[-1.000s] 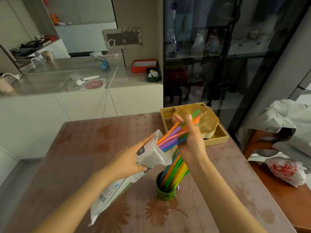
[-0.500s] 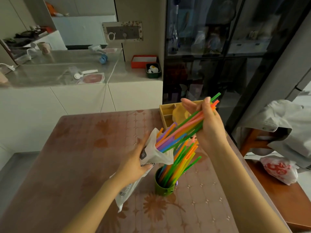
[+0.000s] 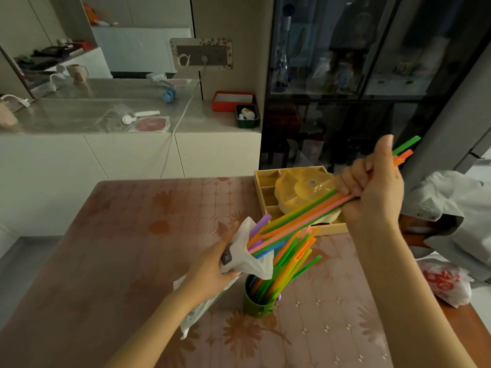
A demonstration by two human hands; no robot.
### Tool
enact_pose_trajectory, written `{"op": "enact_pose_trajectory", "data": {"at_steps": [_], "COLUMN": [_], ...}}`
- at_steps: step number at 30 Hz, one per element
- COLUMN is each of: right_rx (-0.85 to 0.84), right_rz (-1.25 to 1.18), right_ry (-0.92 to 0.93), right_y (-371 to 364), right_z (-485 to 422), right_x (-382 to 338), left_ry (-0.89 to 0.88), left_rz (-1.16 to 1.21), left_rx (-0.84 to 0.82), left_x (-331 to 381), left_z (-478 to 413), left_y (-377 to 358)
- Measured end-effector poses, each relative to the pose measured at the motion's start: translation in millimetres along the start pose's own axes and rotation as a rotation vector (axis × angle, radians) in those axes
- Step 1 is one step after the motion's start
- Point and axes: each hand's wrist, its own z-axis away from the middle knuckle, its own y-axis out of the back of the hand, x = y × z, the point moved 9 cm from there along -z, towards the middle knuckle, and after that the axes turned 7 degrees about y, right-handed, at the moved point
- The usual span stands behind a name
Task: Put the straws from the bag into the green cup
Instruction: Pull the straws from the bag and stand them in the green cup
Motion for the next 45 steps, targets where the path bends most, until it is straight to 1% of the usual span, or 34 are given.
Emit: {"op": "enact_pose_trajectory", "data": {"at_steps": [2,6,10,12,17,20,25,29,32,35,40,45], "right_rx": [0.041,0.110,0.130,0.074,-0.268,-0.388,-0.431,-0.406,-0.451,-0.479,-0.543,-0.606], "right_rz": [-0.038,-0.074,-0.074,-0.028,0.089,0.175,0.366,0.412,0.432,0.500,0.584,0.643], "right_ry": [0.005,0.043,0.035,0.059,0.143,0.128,-0.028,-0.182,-0.263,-0.345,-0.336,-0.261], "right_y": [6.3,27.7,38.4,33.4,-9.5,-17.6,-12.2,-18.0,-29.1,-38.2,-55.9,-64.5], "right_z": [-7.0,-19.5,-18.3,-11.5,31.5,59.5,65.4,47.1,34.0,22.2,11.6,21.6], "right_x": [-11.1,-31.8,-34.0,-31.6,-4.3,29.8,73.1,93.3,113.6,137.4,167.8,186.8], "left_ry": [0.033,0.102,0.129,0.165,0.188,0.187,0.194,0.181,0.164,0.157,0.149,0.147], "left_rz": [0.012,-0.008,-0.018,-0.003,0.008,0.044,0.059,0.069,0.060,0.035,-0.005,-0.029], "left_rx": [0.009,0.087,0.128,0.156,0.255,0.279,0.242,0.195,0.185,0.184,0.186,0.169], "left_x": [-12.2,-39.7,-55.2,-63.3,-70.9,-70.3,-69.1,-64.0,-60.3,-58.3,-55.8,-53.5], "left_z": [0.9,6.8,13.3,14.2,13.7,13.3,12.0,11.5,11.5,11.0,9.9,8.1], "left_y": [4.1,22.7,39.6,47.2,66.4,72.1,65.6,60.0,60.0,61.7,65.0,63.2]}}
